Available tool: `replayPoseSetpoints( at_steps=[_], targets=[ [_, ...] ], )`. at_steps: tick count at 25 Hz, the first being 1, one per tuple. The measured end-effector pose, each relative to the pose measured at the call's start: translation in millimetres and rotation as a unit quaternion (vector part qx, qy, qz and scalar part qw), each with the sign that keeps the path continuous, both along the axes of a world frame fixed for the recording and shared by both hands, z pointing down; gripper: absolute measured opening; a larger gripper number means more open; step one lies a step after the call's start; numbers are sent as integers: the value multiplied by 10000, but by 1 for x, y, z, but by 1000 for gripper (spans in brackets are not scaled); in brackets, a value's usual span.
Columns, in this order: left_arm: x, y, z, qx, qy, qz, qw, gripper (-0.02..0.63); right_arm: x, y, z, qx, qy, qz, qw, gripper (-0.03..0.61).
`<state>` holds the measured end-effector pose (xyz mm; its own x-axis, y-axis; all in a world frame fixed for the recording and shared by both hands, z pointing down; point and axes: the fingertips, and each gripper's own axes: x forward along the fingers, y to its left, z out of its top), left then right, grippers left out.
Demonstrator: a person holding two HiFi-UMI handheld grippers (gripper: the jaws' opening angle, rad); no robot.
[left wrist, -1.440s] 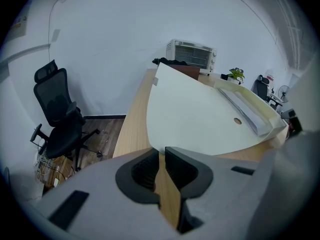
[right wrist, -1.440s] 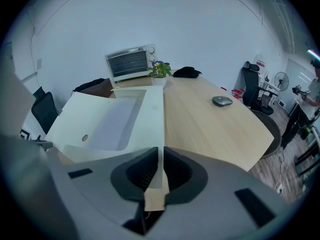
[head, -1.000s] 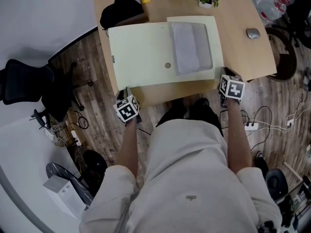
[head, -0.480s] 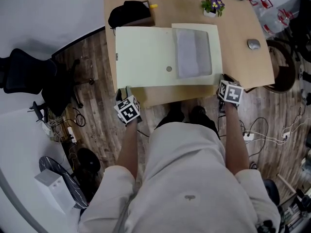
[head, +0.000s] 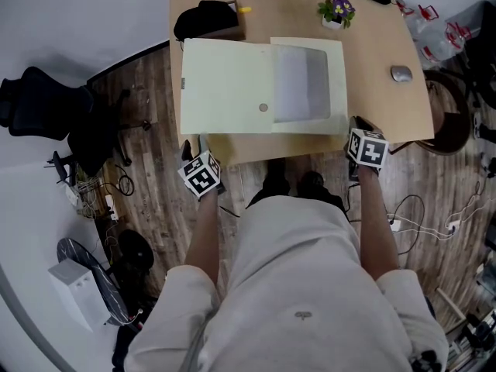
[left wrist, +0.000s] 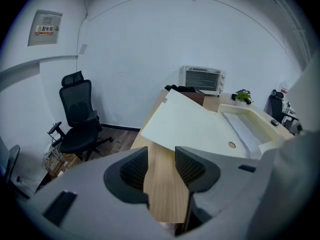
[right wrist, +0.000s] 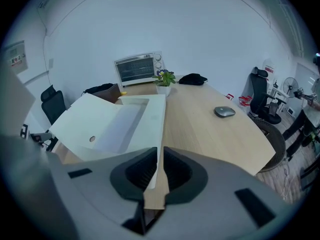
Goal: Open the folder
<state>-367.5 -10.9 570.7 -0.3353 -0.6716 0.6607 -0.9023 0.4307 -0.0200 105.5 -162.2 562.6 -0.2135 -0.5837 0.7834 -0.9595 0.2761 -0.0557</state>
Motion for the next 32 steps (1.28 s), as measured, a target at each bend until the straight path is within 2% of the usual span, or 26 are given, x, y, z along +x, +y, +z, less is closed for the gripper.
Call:
replayPoseSetpoints(
  at_steps=[7,11,16,21,32],
  targets=[
    [37,10,-14,142,87,-74,9998,155,4,4,-16,152,-137,-346,9992,34],
    [66,7,-30,325,113,38,9994,155,6,10,-27,262,-247,-575,9977,34],
    [111,-9,-58,519,42,506,9974,155,8,18,-47,450,-406,-867,9944,34],
    [160,-25,-94,856,-20,969,9916,155,13,26,-69,702,-590,-1086,9898,34],
    [252,-36,-144,1418,198,1580,9770,147,25,47,-115,1245,-875,-1464,9775,34]
  ],
)
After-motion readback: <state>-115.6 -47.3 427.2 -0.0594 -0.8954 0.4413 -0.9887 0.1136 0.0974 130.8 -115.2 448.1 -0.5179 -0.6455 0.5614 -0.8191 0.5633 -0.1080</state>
